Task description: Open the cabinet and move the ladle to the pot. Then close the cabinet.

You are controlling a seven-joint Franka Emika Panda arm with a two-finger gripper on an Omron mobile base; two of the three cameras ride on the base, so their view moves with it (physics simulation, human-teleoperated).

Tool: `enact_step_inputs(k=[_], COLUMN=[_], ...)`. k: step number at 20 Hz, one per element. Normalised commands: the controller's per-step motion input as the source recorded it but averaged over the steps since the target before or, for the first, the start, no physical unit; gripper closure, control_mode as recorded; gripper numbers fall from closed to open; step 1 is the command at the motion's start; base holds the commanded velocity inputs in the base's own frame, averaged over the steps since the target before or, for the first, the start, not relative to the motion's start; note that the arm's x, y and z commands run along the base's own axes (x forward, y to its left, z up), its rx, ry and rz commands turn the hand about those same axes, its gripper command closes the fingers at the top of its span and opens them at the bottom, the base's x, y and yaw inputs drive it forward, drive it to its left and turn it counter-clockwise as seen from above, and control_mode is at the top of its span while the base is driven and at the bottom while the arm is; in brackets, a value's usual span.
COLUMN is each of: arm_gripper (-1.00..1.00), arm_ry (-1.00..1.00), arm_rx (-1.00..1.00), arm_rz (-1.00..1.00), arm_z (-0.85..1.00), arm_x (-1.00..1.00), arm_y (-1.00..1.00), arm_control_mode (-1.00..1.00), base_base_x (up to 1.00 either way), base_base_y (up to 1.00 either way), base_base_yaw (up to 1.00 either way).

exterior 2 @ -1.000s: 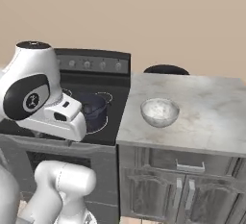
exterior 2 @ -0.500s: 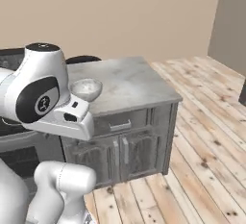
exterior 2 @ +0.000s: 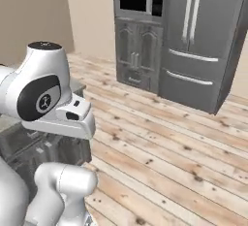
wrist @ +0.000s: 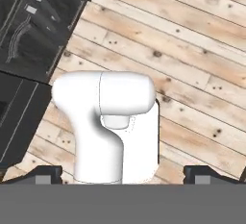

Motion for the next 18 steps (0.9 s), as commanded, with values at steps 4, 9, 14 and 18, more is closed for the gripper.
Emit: enact_step_inputs(k=[4, 9, 14, 18], arm_gripper=[-1.00, -1.00, -1.00, -1.00], arm_ry=[0.00, 0.00, 0.00, 0.00], arm_rx=[0.00, 0.00, 0.00, 0.00], arm_rz=[0.00, 0.00, 0.00, 0.00], arm_z=[0.00, 0.00, 0.00, 0.00], arm_x=[0.00, 0.00, 0.00, 0.00], arm_y=[0.00, 0.00, 0.00, 0.00], arm_control_mode=[1.00, 1.00, 1.00, 1.00], base_base_x=[0.00, 0.00, 0.00, 0.02], base_base_y=[-0.07, -0.11, -0.15, -0.02], base_base_yaw=[-1.00, -0.99, -0.97, -0.96])
